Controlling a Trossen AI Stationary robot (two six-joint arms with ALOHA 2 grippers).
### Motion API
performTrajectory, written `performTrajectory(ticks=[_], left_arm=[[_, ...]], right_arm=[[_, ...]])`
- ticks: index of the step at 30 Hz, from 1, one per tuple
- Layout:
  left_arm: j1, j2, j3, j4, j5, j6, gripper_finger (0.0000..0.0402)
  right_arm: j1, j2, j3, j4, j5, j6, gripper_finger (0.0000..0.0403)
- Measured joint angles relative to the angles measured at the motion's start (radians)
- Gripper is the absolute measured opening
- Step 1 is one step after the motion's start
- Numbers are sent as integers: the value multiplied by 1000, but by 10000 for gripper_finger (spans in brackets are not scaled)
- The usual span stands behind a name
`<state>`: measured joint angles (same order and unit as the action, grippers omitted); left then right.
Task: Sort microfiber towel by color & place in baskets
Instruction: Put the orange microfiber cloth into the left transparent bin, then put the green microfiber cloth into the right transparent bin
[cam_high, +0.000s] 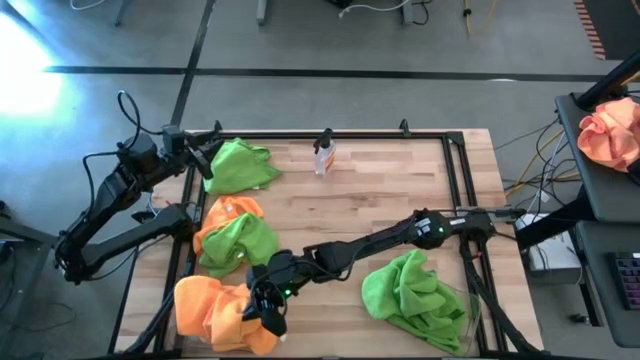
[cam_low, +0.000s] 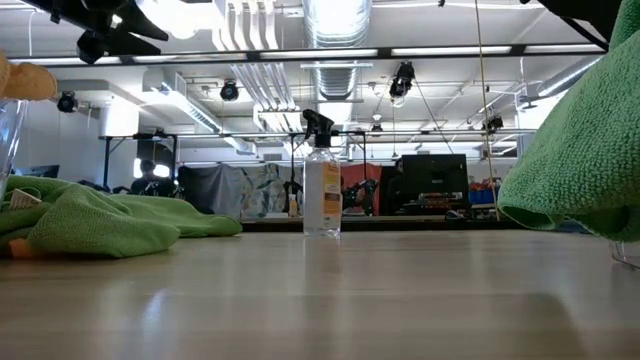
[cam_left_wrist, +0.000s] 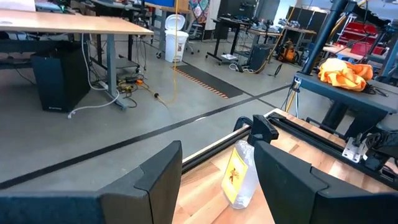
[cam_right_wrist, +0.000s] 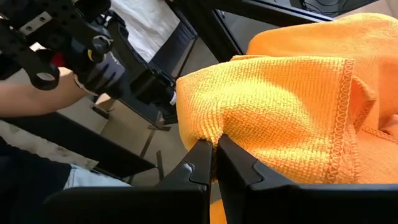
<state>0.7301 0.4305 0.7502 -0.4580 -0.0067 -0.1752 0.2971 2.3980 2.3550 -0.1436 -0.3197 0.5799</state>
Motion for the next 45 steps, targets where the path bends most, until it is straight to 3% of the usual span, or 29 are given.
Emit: performTrajectory(ticks=[15, 29, 39, 45], left_arm=[[0, -1, 0, -3, 104, -22, 185], [0, -1, 0, -96, 120, -9, 185], [0, -8, 13, -37, 590, 163, 185], [0, -8, 62, -21, 726, 272, 185]], right_arm=[[-6, 0, 0, 0, -5, -12, 134], [-118, -61, 2, -164, 45, -29, 148], [-192, -76, 1, -429, 85, -207, 148], [-259, -140, 1, -548, 131, -339, 148]])
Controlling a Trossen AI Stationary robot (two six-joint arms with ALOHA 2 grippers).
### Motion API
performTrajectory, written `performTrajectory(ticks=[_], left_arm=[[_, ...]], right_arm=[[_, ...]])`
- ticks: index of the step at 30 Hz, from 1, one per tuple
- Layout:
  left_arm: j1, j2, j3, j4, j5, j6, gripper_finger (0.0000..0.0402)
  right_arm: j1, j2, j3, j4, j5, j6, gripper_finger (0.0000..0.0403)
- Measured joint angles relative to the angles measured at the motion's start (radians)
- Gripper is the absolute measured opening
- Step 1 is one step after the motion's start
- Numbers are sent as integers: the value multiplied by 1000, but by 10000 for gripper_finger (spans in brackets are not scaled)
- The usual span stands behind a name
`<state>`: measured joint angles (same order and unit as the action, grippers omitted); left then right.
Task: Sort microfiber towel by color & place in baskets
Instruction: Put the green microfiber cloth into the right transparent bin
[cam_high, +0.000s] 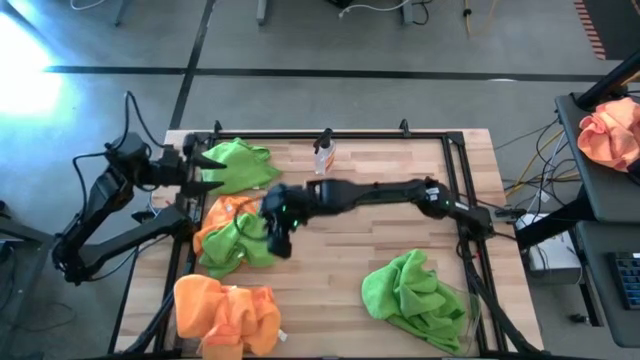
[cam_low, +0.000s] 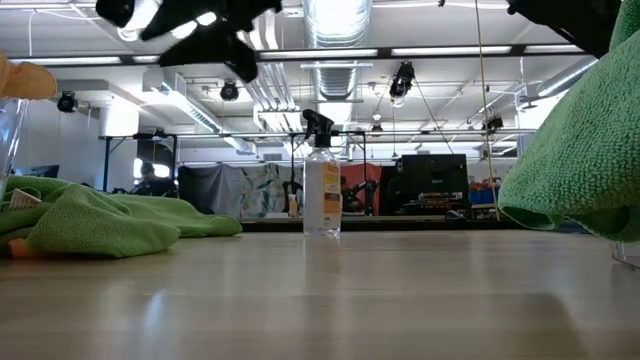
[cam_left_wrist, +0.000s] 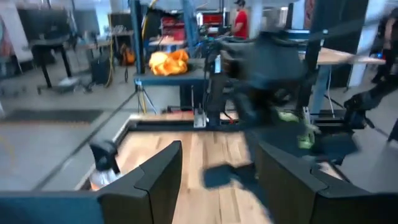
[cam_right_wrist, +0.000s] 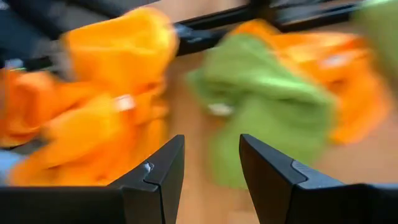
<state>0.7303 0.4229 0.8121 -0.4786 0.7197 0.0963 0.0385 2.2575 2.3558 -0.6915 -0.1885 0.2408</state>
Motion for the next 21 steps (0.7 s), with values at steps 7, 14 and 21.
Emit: performTrajectory(ticks=[7, 14, 21], left_arm=[[0, 1, 34, -6, -3, 144, 185], [0, 16, 29, -181, -274, 290, 185], [0, 35, 26, -208, -422, 319, 185]], right_arm=[[-96, -72, 0, -83, 216, -129, 148], [-165, -101, 0, -141, 213, -144, 148], [-206, -133, 0, -239, 214, -172, 148]])
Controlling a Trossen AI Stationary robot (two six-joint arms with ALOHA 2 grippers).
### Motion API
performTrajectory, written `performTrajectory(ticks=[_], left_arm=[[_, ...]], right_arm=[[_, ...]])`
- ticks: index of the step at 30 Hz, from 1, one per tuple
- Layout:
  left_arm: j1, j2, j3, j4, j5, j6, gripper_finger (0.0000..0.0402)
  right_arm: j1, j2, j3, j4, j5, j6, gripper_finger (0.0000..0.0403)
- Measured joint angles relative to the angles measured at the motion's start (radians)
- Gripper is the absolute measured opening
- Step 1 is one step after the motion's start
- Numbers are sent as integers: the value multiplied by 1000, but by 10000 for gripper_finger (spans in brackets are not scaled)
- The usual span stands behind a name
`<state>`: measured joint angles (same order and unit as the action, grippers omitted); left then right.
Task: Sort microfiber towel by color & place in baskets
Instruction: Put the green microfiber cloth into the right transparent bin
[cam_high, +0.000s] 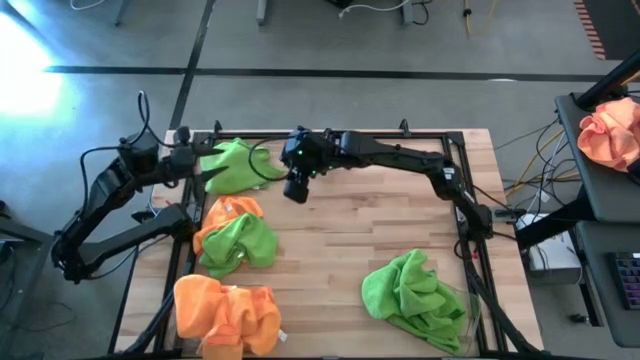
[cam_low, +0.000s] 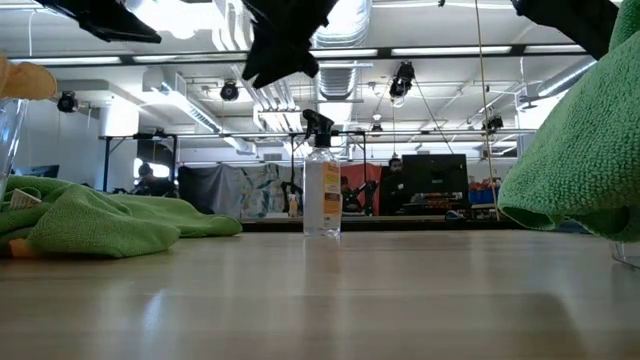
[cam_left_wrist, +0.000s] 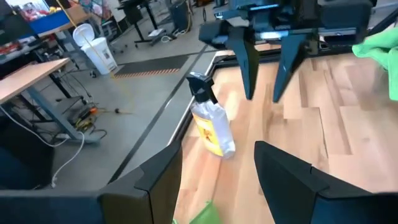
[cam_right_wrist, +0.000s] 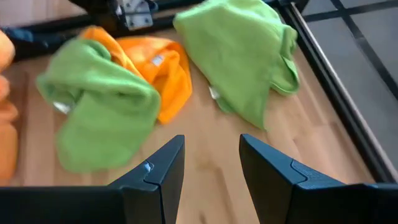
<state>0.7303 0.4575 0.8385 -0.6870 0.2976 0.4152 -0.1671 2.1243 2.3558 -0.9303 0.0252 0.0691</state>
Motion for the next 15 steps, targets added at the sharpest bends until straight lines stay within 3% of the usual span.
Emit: performTrajectory(ticks=[5, 10, 15], left_arm=[[1, 17, -20, 16, 0, -48, 185], [8, 39, -96, 141, -5, -142, 185], [24, 68, -170, 191, -128, -185, 185]], right_arm=[[-22, -37, 0, -85, 1, -96, 148], [-59, -81, 0, -132, 2, -180, 148], [-101, -127, 0, -192, 5, -231, 148]])
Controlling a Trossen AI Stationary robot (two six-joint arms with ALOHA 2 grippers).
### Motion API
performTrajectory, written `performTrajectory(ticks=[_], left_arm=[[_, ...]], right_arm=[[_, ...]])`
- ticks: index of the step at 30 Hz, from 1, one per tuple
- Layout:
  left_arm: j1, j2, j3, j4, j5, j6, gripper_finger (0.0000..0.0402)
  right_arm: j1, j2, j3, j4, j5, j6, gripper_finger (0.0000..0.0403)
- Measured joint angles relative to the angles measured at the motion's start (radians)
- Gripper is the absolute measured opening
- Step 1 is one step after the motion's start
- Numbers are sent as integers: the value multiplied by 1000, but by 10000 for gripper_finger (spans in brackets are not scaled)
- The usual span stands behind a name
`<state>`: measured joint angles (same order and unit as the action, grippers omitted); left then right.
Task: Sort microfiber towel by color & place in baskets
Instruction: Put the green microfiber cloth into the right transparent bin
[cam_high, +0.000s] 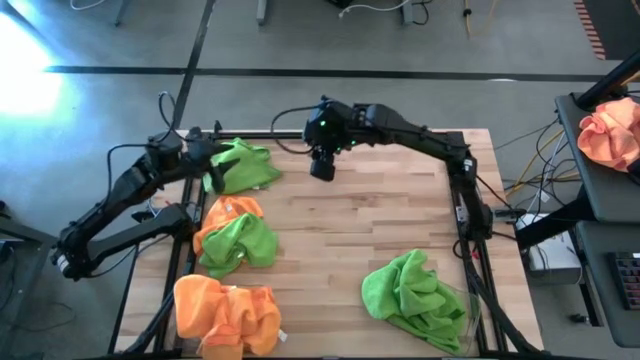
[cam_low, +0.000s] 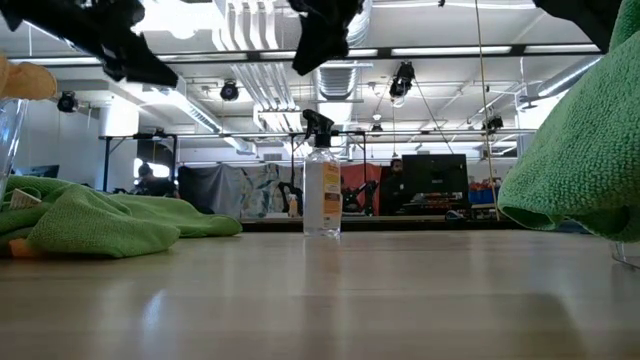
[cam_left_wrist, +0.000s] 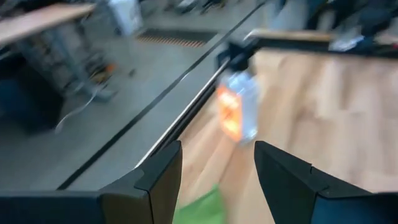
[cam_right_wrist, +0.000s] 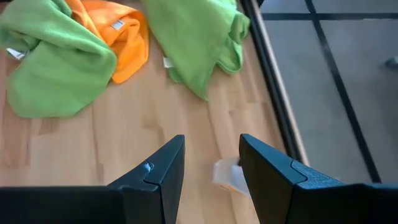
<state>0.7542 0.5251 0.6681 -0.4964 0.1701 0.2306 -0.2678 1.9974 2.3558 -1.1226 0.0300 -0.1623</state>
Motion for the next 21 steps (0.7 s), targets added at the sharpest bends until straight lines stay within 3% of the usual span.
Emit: performTrajectory(ticks=[6, 12, 16, 21], left_arm=[[14, 22, -35, 34, -181, -17, 185], [13, 55, 22, 43, -335, -45, 185], [13, 81, 71, 41, -355, -51, 185], [13, 118, 129, 67, -344, -185, 185]], right_arm=[[-35, -48, 0, -2, -1, -42, 148], [-48, -66, 0, -2, -1, -53, 148], [-49, -65, 0, -3, -3, -61, 148], [-50, -64, 0, -3, -1, -98, 148]])
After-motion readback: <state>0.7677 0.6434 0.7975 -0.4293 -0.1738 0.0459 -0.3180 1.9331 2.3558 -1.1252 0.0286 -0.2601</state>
